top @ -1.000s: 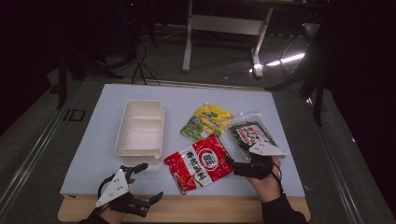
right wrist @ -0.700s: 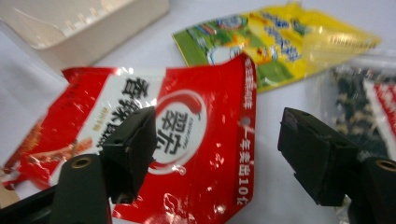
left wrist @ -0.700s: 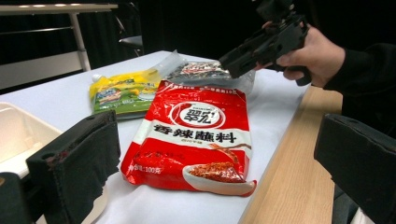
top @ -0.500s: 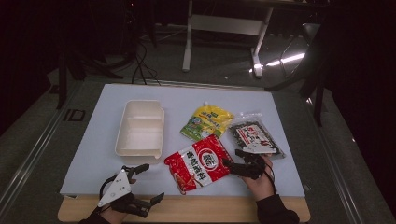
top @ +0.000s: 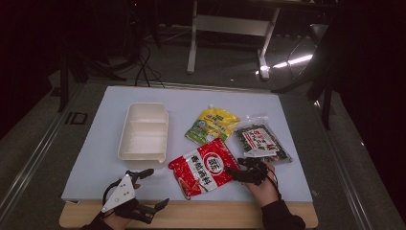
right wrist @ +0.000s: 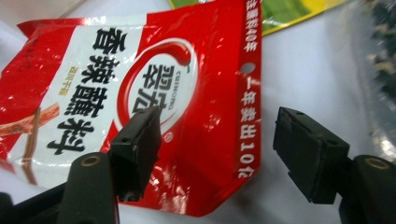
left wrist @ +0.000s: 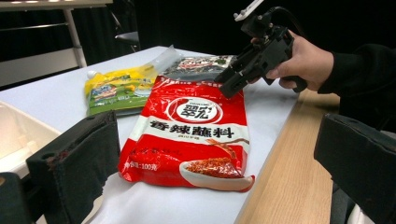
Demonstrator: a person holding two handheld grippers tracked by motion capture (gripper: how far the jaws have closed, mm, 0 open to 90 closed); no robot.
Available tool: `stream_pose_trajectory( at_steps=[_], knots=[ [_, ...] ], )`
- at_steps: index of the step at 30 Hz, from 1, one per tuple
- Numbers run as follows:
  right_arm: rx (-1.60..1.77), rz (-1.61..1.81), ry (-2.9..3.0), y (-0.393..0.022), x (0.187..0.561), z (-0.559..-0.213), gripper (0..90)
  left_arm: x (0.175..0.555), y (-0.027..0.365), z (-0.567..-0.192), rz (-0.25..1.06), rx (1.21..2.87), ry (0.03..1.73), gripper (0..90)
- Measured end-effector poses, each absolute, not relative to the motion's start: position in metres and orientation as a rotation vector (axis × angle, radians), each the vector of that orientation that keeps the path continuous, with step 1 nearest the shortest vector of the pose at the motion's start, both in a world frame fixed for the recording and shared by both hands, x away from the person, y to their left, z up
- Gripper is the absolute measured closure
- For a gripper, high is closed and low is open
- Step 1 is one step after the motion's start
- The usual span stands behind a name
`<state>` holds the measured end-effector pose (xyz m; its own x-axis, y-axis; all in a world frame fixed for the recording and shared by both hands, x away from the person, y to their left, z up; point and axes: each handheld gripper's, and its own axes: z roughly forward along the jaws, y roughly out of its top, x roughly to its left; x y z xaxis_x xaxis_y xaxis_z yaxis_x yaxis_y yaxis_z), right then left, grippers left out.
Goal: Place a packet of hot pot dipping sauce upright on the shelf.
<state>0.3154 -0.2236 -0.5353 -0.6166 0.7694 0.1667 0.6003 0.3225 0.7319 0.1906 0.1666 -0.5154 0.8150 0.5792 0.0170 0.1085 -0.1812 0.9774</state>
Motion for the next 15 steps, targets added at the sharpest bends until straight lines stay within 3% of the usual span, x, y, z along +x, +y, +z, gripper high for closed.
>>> stream_pose_trajectory(
  at_steps=[7, 15],
  knots=[
    [1.272, 1.178, 2.437, -0.222, 0.314, -0.5361, 42.0, 0.1907, 0.1664, -0.5156, 0.458, 1.726, 0.539, 1.3],
    [1.3, 1.081, 2.46, -0.2303, 0.3154, -0.5371, 75.9, 0.1911, 0.1661, -0.5159, 0.456, 1.725, 0.54, 1.3]
  ],
)
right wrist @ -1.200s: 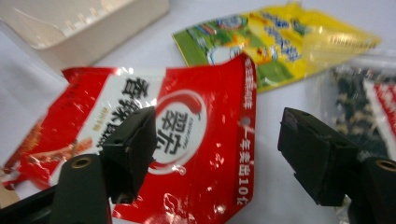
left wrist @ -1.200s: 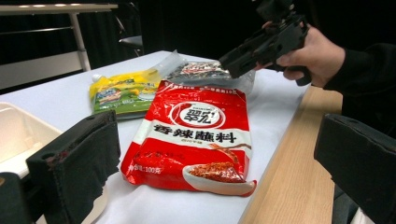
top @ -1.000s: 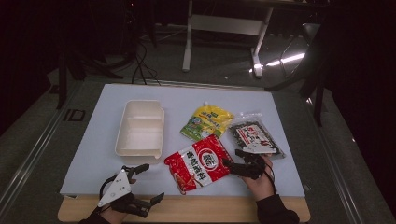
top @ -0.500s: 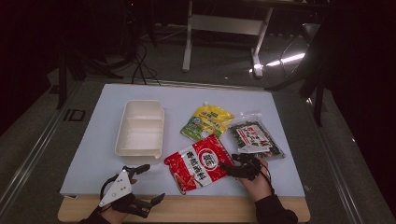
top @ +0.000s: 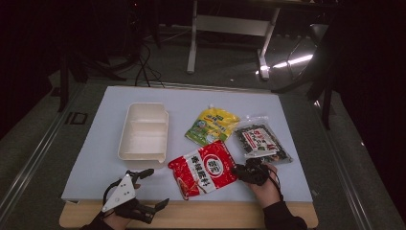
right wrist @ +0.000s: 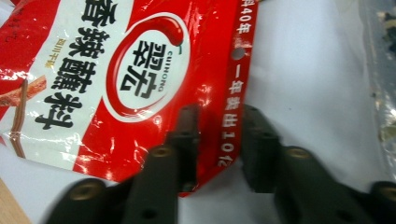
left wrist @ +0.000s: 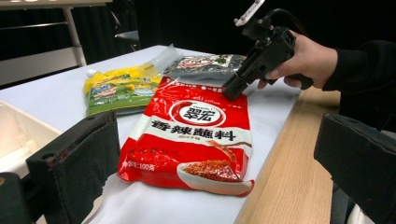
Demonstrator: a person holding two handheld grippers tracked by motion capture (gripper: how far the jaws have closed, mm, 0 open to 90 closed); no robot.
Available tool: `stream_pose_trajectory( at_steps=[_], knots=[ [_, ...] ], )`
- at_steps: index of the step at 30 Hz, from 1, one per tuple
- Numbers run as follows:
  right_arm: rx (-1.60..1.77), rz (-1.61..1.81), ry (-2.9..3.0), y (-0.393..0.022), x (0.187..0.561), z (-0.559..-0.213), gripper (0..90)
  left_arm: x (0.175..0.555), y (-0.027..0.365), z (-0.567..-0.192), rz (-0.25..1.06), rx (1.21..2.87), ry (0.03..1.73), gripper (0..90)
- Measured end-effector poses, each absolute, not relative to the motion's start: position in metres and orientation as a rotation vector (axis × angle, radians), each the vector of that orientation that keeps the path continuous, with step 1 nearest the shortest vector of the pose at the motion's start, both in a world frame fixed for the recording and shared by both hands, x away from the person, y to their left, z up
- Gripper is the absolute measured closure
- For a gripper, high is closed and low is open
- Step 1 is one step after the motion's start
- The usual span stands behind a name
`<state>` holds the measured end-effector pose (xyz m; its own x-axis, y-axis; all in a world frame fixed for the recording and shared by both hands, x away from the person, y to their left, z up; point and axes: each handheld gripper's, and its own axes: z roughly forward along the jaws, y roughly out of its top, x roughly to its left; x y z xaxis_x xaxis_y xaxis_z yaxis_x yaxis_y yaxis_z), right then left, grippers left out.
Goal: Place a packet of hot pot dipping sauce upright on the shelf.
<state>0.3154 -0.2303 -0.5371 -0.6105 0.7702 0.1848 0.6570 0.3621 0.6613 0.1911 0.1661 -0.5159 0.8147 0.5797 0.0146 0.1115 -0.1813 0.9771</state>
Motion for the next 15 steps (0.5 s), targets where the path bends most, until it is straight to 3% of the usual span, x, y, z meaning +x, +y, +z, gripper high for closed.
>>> stream_pose_trajectory(
  at_steps=[4, 15],
  knots=[
    [1.303, 1.139, 2.491, -0.232, 0.316, -0.533, 89.6, 0.191, 0.166, -0.516, 0.454, 1.729, 0.539, 1.3],
    [1.176, 1.205, 2.482, -0.226, 0.306, -0.502, 90.0, 0.192, 0.165, -0.516, 0.45, 1.727, 0.544, 1.3]
  ],
)
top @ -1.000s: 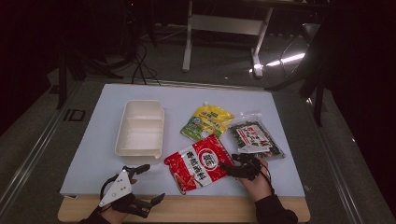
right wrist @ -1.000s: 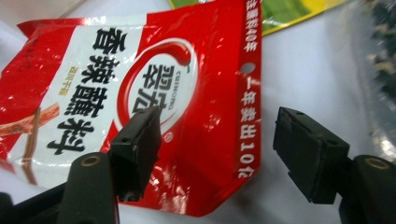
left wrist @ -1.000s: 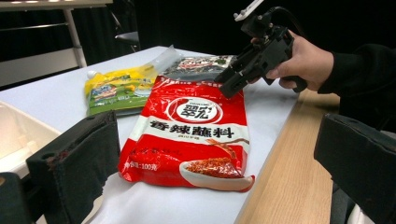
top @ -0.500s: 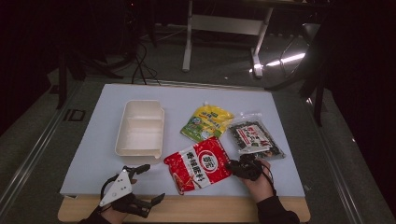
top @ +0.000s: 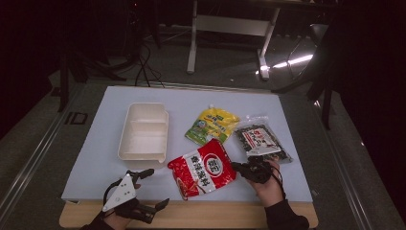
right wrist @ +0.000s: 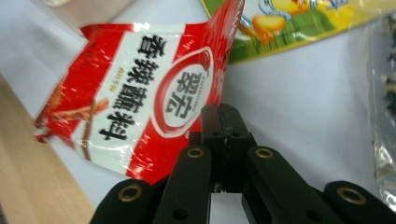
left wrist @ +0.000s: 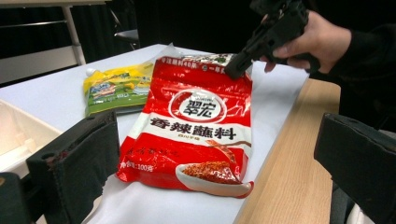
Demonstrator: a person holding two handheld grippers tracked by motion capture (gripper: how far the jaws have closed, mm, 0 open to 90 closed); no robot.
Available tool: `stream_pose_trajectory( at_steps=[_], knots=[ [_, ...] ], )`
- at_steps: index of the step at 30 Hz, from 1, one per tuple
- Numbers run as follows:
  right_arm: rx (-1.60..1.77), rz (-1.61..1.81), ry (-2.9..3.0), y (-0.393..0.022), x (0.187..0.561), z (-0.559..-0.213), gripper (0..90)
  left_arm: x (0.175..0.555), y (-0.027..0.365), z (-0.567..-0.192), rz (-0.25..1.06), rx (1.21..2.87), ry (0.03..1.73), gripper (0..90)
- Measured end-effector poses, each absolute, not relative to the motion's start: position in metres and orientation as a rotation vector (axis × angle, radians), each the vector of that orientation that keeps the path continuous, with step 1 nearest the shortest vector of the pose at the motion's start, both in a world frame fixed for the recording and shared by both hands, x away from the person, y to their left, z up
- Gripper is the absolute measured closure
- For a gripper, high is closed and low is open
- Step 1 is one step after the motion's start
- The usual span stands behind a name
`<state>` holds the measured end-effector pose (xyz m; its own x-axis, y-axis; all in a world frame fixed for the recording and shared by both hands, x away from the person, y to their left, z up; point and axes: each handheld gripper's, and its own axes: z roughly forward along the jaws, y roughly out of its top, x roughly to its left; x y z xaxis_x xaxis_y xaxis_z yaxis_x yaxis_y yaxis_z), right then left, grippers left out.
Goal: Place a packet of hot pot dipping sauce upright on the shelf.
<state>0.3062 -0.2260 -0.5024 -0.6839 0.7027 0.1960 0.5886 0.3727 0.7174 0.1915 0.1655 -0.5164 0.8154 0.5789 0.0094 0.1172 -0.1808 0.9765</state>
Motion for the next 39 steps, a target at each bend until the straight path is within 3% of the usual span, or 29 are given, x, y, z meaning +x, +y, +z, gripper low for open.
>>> stream_pose_trajectory(
  at_steps=[22, 39],
  knots=[
    [0.91, 1.304, 2.459, -0.199, 0.299, -0.43, 90.0, 0.195, 0.166, -0.517, 0.461, 1.734, 0.538, 1.4],
    [0.73, 1.347, 2.478, -0.166, 0.296, -0.395, 90.0, 0.199, 0.171, -0.513, 0.518, 1.714, 0.583, 1.4]
  ],
)
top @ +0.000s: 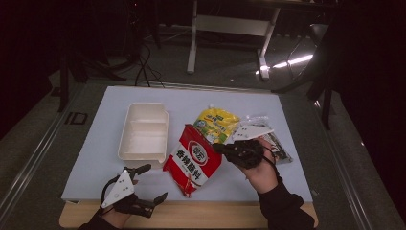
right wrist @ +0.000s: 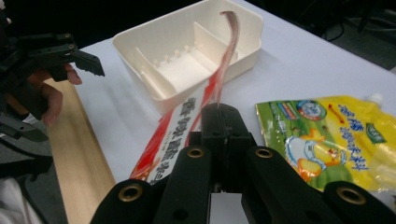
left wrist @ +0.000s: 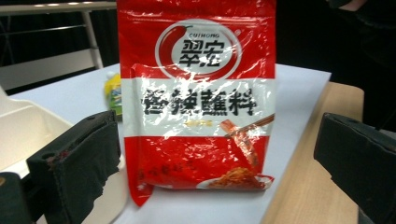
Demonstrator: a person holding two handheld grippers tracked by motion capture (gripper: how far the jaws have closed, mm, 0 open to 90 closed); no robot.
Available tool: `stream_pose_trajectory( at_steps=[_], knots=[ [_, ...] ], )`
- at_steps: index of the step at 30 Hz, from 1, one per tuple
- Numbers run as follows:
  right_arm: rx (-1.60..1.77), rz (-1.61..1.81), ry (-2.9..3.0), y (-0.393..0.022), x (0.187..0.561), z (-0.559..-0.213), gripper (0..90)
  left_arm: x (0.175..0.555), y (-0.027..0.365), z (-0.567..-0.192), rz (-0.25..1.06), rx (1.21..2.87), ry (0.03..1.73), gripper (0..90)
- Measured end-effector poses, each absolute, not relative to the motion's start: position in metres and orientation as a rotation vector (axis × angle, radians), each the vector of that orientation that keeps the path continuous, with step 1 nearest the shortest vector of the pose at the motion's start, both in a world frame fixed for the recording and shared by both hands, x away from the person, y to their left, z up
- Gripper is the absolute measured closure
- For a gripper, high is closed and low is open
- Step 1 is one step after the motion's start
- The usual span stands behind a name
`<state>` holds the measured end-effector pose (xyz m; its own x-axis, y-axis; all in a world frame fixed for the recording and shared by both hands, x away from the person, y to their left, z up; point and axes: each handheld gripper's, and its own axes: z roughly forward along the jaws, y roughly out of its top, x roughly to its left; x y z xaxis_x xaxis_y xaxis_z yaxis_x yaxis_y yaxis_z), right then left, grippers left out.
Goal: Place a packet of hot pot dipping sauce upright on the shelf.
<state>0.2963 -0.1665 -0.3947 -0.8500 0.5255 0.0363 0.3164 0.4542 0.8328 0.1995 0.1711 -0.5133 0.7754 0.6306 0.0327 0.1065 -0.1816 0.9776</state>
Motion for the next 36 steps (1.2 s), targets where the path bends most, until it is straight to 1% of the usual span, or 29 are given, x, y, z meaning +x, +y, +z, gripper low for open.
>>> stream_pose_trajectory(
  at_steps=[6, 15, 22, 23, 26, 27, 32, 33, 34, 36],
  knots=[
    [0.688, 1.37, 2.463, -0.165, 0.295, -0.381, 90.0, 0.2, 0.172, -0.516, 0.499, 1.714, 0.609, 1.4],
    [0.578, 1.357, 2.482, -0.17, 0.294, -0.366, 90.0, 0.2, 0.17, -0.517, 0.496, 1.722, 0.6, 1.4],
    [0.586, 1.313, 2.509, -0.179, 0.298, -0.365, 90.0, 0.201, 0.17, -0.516, 0.471, 1.738, 0.612, 1.4],
    [0.586, 1.317, 2.519, -0.18, 0.298, -0.366, 90.0, 0.202, 0.169, -0.514, 0.463, 1.744, 0.622, 1.4],
    [0.571, 1.315, 2.528, -0.181, 0.295, -0.367, 90.0, 0.207, 0.169, -0.505, 0.366, 1.72, 0.64, 1.4],
    [0.567, 1.321, 2.53, -0.181, 0.294, -0.367, 90.0, 0.209, 0.168, -0.501, 0.358, 1.725, 0.639, 1.4],
    [0.523, 1.314, 2.546, -0.177, 0.286, -0.367, 90.0, 0.22, 0.162, -0.483, 0.352, 1.788, 0.603, 1.4],
    [0.514, 1.312, 2.544, -0.176, 0.284, -0.367, 90.0, 0.23, 0.156, -0.471, 0.356, 1.829, 0.564, 1.4],
    [0.488, 1.296, 2.549, -0.174, 0.28, -0.366, 90.0, 0.234, 0.154, -0.468, 0.356, 1.843, 0.541, 1.4],
    [0.466, 1.281, 2.552, -0.173, 0.277, -0.365, 90.0, 0.24, 0.15, -0.461, 0.406, 1.862, 0.509, 2.1]
  ],
)
